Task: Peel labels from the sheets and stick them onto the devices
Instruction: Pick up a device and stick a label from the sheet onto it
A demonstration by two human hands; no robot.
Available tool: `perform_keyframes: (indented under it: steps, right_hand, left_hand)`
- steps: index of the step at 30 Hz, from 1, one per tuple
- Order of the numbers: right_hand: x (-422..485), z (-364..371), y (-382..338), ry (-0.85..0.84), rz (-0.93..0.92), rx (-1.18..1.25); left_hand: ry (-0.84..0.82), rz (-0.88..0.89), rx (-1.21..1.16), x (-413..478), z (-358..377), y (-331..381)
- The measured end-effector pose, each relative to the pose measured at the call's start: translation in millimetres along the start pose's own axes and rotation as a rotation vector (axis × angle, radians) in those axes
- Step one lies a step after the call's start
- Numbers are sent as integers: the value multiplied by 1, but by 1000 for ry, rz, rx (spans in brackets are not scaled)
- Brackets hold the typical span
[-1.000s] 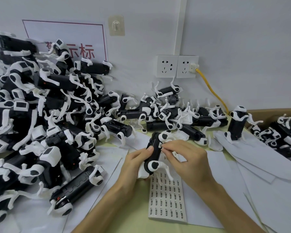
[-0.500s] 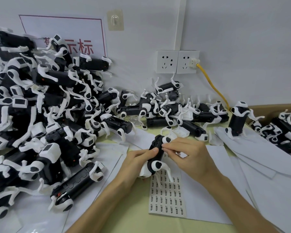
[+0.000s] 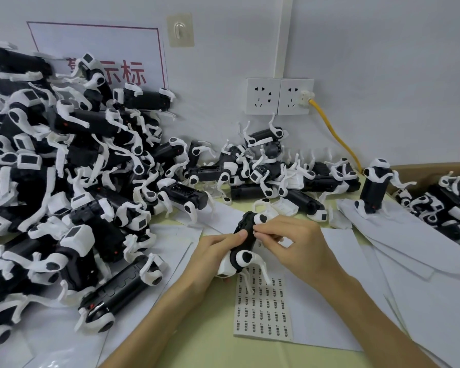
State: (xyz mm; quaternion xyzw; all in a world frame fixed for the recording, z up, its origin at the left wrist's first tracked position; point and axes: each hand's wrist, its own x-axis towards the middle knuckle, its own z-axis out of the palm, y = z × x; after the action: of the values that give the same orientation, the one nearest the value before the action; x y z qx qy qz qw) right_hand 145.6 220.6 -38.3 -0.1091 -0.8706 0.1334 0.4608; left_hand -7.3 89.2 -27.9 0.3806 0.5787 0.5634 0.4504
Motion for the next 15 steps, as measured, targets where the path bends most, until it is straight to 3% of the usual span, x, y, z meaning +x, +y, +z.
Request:
perform_keyframes:
  steps: [15]
  right_hand:
    - [-3, 7, -5, 38, -68, -87]
  left_hand:
    - [33, 4, 38, -3, 4, 4]
